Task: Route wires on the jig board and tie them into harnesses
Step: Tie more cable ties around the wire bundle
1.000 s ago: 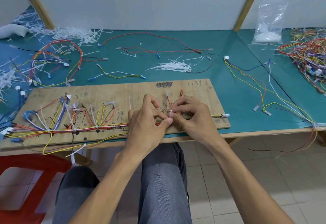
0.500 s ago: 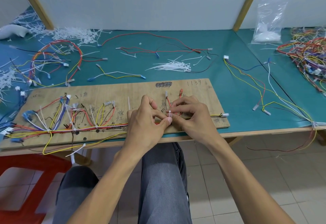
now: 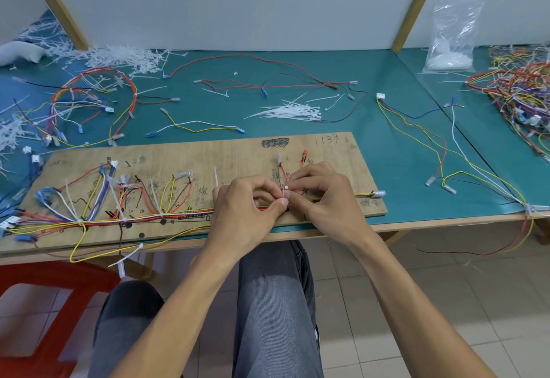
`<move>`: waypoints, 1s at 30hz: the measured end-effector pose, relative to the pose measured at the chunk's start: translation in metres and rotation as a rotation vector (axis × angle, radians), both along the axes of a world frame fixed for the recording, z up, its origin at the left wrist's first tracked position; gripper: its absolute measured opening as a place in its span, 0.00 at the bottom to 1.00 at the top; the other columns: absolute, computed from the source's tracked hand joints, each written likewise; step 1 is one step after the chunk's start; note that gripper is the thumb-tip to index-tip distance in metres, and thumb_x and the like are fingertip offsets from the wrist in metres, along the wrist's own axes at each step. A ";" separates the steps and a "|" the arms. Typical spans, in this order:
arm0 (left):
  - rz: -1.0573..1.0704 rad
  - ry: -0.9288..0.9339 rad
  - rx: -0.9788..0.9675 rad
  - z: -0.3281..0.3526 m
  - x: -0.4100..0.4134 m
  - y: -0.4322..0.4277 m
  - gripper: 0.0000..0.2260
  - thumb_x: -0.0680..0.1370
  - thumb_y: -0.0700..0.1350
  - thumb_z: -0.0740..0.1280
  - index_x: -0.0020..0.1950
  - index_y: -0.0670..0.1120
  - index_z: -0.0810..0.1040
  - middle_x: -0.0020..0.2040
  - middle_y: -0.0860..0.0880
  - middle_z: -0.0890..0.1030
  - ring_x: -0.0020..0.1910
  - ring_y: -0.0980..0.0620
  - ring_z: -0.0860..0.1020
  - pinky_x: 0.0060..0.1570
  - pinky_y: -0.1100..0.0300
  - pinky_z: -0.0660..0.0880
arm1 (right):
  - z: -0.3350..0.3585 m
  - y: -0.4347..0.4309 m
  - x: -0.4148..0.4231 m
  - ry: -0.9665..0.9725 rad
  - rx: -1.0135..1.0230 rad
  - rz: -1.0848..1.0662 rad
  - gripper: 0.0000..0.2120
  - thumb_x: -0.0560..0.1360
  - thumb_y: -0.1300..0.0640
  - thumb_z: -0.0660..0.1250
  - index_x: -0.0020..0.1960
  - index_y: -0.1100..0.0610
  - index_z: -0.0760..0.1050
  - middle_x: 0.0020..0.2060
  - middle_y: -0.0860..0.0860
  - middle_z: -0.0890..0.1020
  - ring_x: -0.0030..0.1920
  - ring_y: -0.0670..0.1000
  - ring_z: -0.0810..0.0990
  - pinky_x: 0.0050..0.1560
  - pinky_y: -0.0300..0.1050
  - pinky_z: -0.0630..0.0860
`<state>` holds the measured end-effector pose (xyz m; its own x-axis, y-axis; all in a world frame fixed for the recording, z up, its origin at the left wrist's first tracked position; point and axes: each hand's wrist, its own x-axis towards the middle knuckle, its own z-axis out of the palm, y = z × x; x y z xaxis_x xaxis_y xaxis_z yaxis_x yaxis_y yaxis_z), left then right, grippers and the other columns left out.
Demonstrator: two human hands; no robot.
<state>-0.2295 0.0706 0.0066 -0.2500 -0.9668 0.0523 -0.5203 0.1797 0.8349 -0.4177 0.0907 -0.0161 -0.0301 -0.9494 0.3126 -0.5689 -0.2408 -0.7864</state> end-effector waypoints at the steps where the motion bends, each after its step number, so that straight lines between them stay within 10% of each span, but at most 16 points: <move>1: 0.002 -0.004 0.005 0.000 0.000 0.000 0.06 0.74 0.52 0.79 0.41 0.57 0.83 0.35 0.64 0.85 0.41 0.59 0.84 0.60 0.39 0.76 | 0.000 0.000 0.000 0.006 0.002 0.000 0.03 0.75 0.58 0.80 0.49 0.55 0.89 0.47 0.45 0.85 0.56 0.50 0.78 0.58 0.52 0.76; 15: 0.012 -0.015 0.003 0.005 0.000 0.003 0.06 0.73 0.51 0.80 0.40 0.57 0.85 0.34 0.64 0.84 0.41 0.62 0.84 0.58 0.45 0.79 | -0.003 -0.001 -0.001 0.037 0.004 0.006 0.04 0.75 0.57 0.80 0.50 0.54 0.89 0.48 0.44 0.85 0.56 0.50 0.78 0.58 0.55 0.76; 26: 0.041 -0.009 -0.029 -0.003 -0.001 -0.001 0.06 0.73 0.49 0.80 0.41 0.56 0.85 0.33 0.63 0.84 0.40 0.64 0.84 0.39 0.74 0.69 | 0.000 0.003 0.000 0.100 -0.039 0.034 0.04 0.75 0.56 0.79 0.49 0.55 0.90 0.47 0.45 0.85 0.54 0.52 0.77 0.54 0.48 0.76; 30: 0.034 0.001 -0.012 0.000 0.000 -0.002 0.06 0.75 0.50 0.79 0.49 0.55 0.84 0.36 0.65 0.85 0.42 0.65 0.83 0.54 0.59 0.78 | 0.002 0.006 0.003 0.158 -0.080 0.068 0.03 0.76 0.60 0.77 0.48 0.54 0.89 0.47 0.45 0.85 0.54 0.53 0.75 0.55 0.48 0.74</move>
<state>-0.2299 0.0691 0.0062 -0.2165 -0.9742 0.0642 -0.5256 0.1717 0.8332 -0.4148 0.0968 -0.0136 0.0891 -0.9196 0.3825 -0.6642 -0.3410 -0.6652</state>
